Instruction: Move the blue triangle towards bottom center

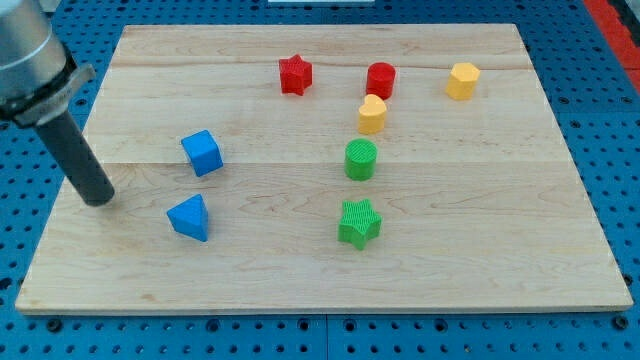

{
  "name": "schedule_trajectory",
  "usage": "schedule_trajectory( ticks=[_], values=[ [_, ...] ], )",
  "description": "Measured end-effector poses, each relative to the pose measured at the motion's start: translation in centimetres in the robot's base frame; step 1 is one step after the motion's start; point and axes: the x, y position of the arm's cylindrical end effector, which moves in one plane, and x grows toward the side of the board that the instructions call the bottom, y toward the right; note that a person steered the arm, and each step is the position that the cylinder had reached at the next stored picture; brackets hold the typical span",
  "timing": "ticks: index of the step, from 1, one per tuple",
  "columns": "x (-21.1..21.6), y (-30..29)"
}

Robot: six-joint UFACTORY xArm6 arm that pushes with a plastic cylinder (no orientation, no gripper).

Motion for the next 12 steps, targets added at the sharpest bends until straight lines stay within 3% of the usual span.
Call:
schedule_trajectory(
  ticks=[1,3,5,10,12],
  values=[
    [4.0,3.4],
    [2.2,9.8],
    [1.3,11.6],
    [1.3,3.4],
    [1.3,5.1]
  ],
)
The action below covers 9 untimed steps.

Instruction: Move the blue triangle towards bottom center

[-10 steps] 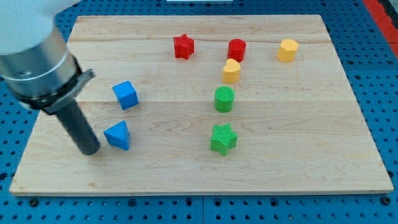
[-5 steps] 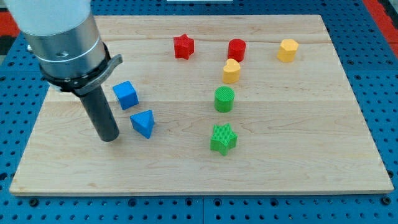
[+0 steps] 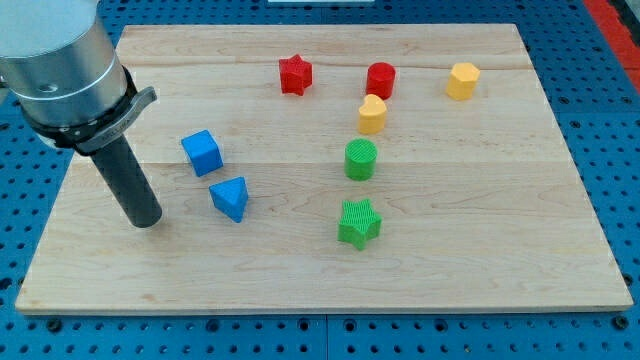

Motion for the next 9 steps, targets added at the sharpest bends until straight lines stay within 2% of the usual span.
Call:
schedule_trajectory(
  ticks=[1,2,3,5,6,8,9],
  values=[
    [-0.3,-2.6],
    [-2.5,-2.5],
    [-3.9,0.5],
    [-4.1,8.5],
    [-3.4,9.1],
    [-2.5,9.6],
    [-2.5,4.9]
  ],
)
